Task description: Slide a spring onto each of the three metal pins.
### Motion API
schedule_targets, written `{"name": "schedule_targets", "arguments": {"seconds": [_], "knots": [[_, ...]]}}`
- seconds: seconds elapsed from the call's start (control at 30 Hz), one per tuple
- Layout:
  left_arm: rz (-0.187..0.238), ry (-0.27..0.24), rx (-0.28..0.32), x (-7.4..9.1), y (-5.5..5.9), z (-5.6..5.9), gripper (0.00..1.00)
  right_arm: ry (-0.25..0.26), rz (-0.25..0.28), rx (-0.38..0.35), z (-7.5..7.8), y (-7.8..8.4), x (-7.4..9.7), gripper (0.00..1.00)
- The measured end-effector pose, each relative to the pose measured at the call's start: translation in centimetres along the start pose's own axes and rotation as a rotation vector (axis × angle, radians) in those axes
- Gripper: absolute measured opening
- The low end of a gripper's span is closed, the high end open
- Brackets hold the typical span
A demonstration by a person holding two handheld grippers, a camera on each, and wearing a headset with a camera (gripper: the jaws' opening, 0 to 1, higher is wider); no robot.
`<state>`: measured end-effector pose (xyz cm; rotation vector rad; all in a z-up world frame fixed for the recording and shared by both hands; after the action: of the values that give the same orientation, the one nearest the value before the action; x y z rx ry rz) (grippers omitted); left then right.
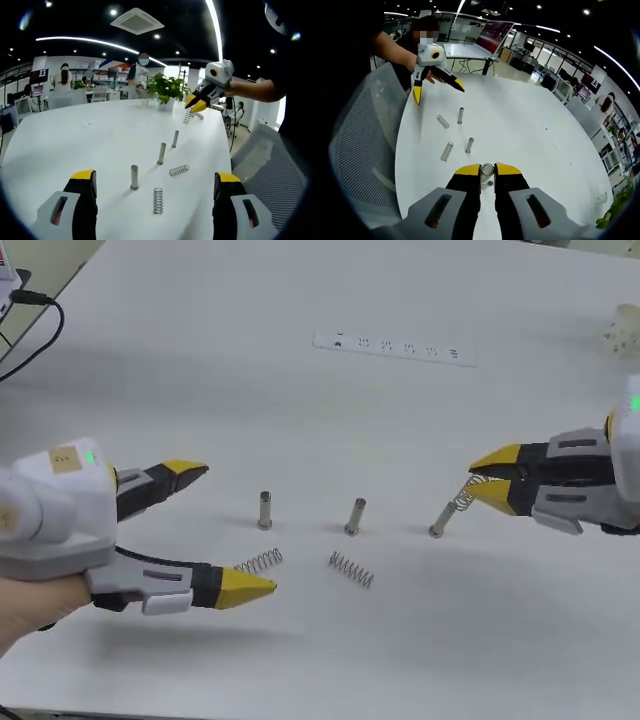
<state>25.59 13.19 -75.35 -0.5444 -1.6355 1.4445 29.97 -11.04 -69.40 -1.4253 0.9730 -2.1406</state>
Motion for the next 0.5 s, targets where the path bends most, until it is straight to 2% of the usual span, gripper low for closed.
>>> {"name": "schedule_targets", "arguments": {"seconds": [0.17, 0.5], "knots": [[-0.001, -0.007, 0.007, 0.1, 0.1, 0.0, 0.98, 0.011, -0.006, -0.016, 0.9, 0.3, -0.3, 0.07], [-0.002, -0.008, 0.015, 0.2, 0.2, -0.1, 0.98, 0.008, -0.04, -0.027, 1.5, 1.3, -1.3, 0.07]]}}
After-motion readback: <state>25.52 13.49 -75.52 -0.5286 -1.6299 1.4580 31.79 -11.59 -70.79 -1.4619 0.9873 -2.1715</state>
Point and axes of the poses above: the centre of the closed fingertips' face, and the gripper's own axes: x roughly backward along the fingers, z roughly to its right, y roughly out of its underside, the point moved 4 cm from there along x, roughly backward along the fingers, and after that the axes turned 4 degrees about -x, right-handed, at the moved point
